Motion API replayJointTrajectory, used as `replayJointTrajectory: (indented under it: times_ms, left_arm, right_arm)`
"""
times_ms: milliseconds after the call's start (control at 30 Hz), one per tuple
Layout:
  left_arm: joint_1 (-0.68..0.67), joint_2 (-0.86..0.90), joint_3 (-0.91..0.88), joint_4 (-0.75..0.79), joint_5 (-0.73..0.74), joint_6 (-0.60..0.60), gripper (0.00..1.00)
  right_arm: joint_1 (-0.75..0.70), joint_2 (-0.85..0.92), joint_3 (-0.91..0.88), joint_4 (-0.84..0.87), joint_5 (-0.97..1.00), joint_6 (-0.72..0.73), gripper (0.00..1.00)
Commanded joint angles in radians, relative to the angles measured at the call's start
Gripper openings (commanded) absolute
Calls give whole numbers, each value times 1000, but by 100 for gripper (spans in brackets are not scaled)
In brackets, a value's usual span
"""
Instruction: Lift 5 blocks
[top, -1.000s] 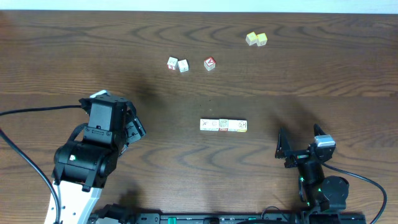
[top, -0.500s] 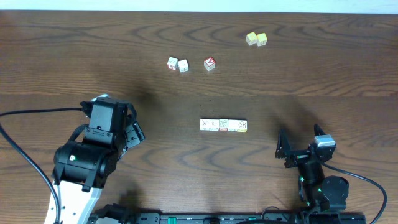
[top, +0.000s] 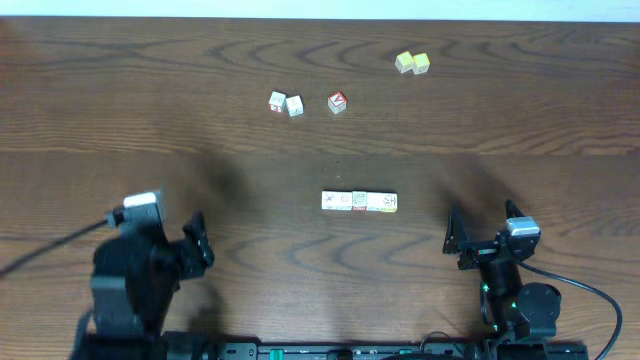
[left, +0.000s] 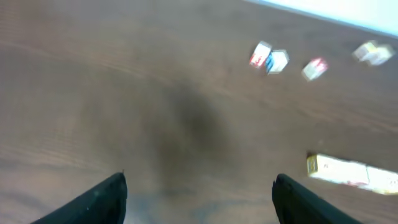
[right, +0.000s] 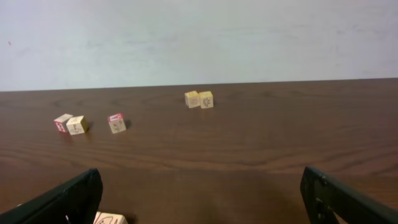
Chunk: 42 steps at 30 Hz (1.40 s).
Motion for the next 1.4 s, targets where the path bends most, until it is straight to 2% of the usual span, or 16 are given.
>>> replayJointTrajectory:
  times_ms: [0,133,333,500,900,1167,1367]
  left_arm:
    - [52,-137,-100,49,92,128,75]
    - [85,-235,-178,83,91,129,75]
    - [121,-338,-320,268,93,128,75]
    - [139,-436,-415,347,92,128,75]
    - [140,-436,-554,682,121,128,75]
    - [140,-436,-655,803,170,126,75]
    - [140,-436,-682,814,170,121,75]
  right_arm:
    - [-8,-6,-2,-4,6,-13,99]
    - [-8,-6,-2,-4,6,-13,99]
    - [-8,-6,-2,-4,6,-13,99]
    - [-8,-6,-2,-4,6,-13,99]
    - [-8,-6,-2,-4,6,-13,99]
    - [-8,-6,-2,-4,6,-13,99]
    - [-8,-6,-2,-4,6,-13,99]
